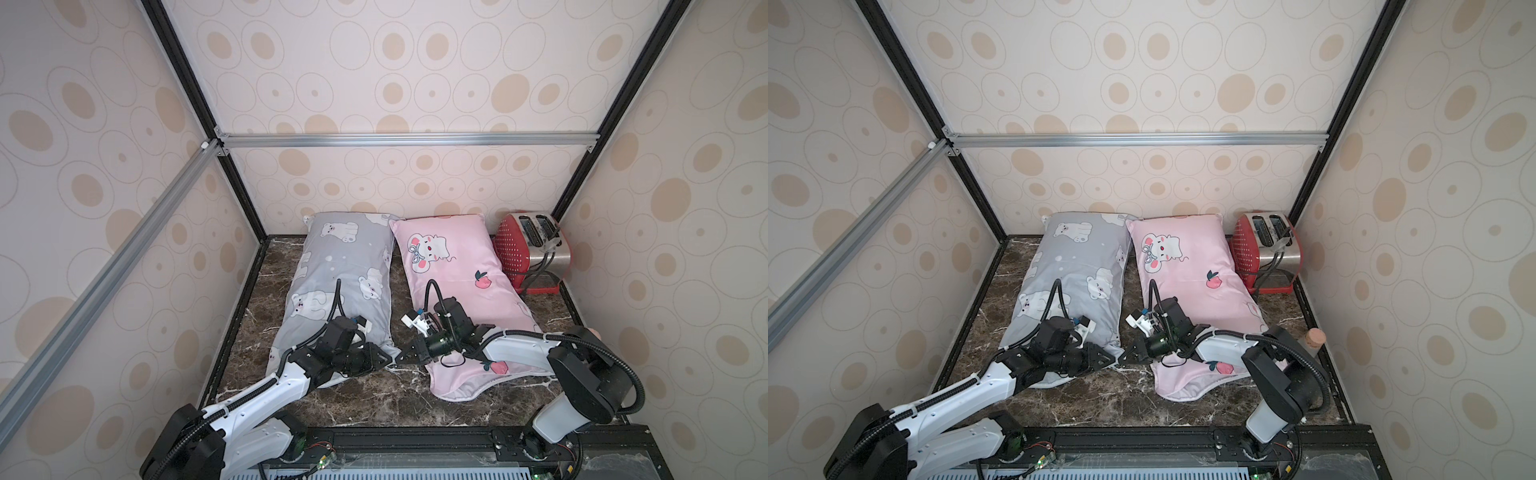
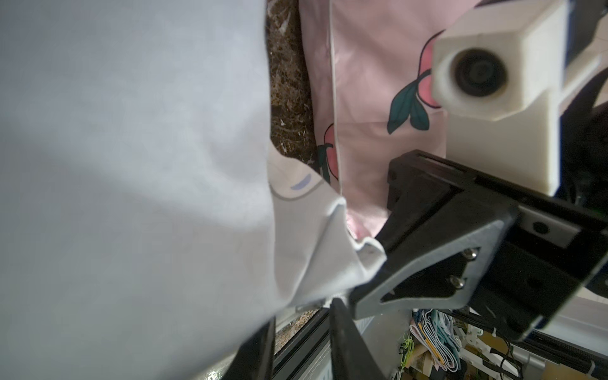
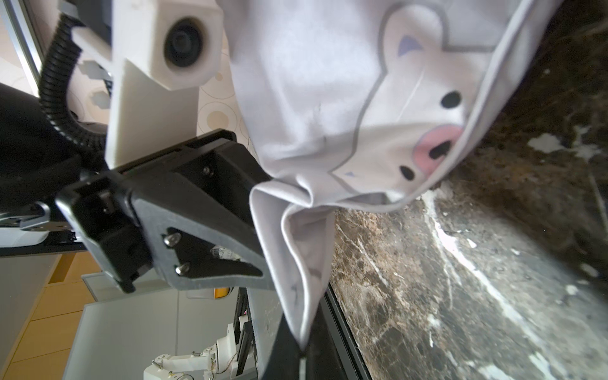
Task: Zip up pillowcases
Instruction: Zip the zipper on the pillowcase.
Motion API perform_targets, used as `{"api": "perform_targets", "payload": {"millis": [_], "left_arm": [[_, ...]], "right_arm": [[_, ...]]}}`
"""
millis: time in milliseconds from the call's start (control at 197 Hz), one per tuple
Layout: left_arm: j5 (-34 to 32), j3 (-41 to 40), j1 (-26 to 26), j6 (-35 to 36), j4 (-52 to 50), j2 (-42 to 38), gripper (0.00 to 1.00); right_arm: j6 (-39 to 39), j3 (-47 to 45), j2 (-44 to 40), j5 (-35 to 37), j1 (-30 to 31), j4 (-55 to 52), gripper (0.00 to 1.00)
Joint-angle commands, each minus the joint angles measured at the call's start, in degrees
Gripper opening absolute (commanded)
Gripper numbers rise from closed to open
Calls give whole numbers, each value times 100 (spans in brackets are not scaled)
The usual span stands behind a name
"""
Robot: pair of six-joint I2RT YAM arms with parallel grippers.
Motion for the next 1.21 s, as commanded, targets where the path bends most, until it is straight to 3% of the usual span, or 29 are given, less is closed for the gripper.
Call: {"api": "perform_targets", "payload": {"millis": [0,157,599,853,1208], "left_arm": [[95,5,-36,-139,293,134,27],[73,33,-36,-141,370,211,28],[8,84,-36,-119,244,176,16],[-113,171,-36,-3,-174,-24,14],[-135,185,-36,-64,23,55,8]], "right_arm": [[257,-54,115,-146,-35,481,0],[303,-69,163,-166,-32,578,0],[334,-104,246,-162,-34,648,0],[89,-124,202,-68,-79,285,0],[81,-155,230,-11,-99,309,0]]}}
